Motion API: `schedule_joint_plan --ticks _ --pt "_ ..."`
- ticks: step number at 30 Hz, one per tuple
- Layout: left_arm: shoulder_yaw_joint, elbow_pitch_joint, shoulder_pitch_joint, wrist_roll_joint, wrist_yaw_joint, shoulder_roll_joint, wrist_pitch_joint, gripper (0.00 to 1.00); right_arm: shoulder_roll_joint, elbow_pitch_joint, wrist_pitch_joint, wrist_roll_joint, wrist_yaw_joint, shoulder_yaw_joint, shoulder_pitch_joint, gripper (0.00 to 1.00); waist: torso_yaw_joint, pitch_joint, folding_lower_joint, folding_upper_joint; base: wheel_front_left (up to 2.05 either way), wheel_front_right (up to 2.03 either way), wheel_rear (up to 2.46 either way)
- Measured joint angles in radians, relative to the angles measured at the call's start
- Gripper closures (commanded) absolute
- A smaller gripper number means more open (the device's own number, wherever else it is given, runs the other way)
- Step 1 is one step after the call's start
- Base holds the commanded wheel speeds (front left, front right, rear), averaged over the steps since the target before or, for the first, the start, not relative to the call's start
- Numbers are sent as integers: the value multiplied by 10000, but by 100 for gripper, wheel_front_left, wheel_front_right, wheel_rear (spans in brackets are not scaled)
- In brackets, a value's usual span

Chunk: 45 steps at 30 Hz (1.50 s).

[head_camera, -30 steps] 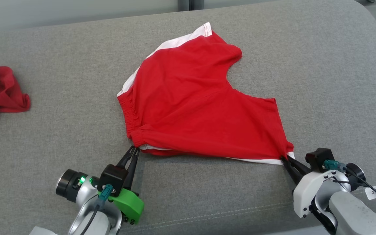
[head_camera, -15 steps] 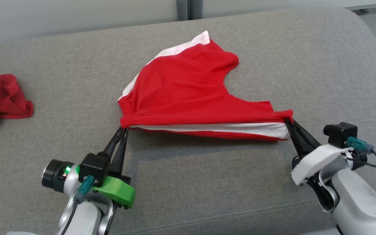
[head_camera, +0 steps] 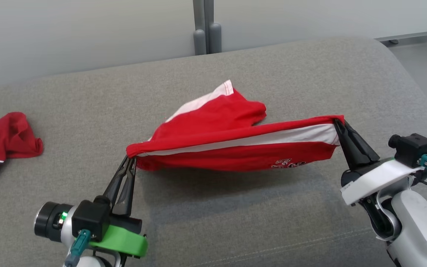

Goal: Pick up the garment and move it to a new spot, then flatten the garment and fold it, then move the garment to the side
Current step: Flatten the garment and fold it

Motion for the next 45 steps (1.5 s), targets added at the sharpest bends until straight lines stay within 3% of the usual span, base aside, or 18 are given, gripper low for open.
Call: schedule_joint_plan --ticks 11,23,34,45 --pt "-35 -1218 1790 67 119 339 -2 100 -886 -2057 188 115 12 -61 1721 100 -275 -548 0 0 0 0 0" --pt "-957 -734 2505 -874 -566 63 477 100 -1377 -1540 1354 453 10 255 2156 100 208 -188 0 0 0 0 0" --pt "-825 -75 879 -1530 -1047 -167 1187 100 -1668 -1166 2876 704 10 777 -648 100 853 650 0 0 0 0 0" --pt "-681 951 -1156 -2171 -1168 -606 1804 100 -1912 -81 4671 1081 12 1162 -3627 100 1632 1910 0 0 0 0 0"
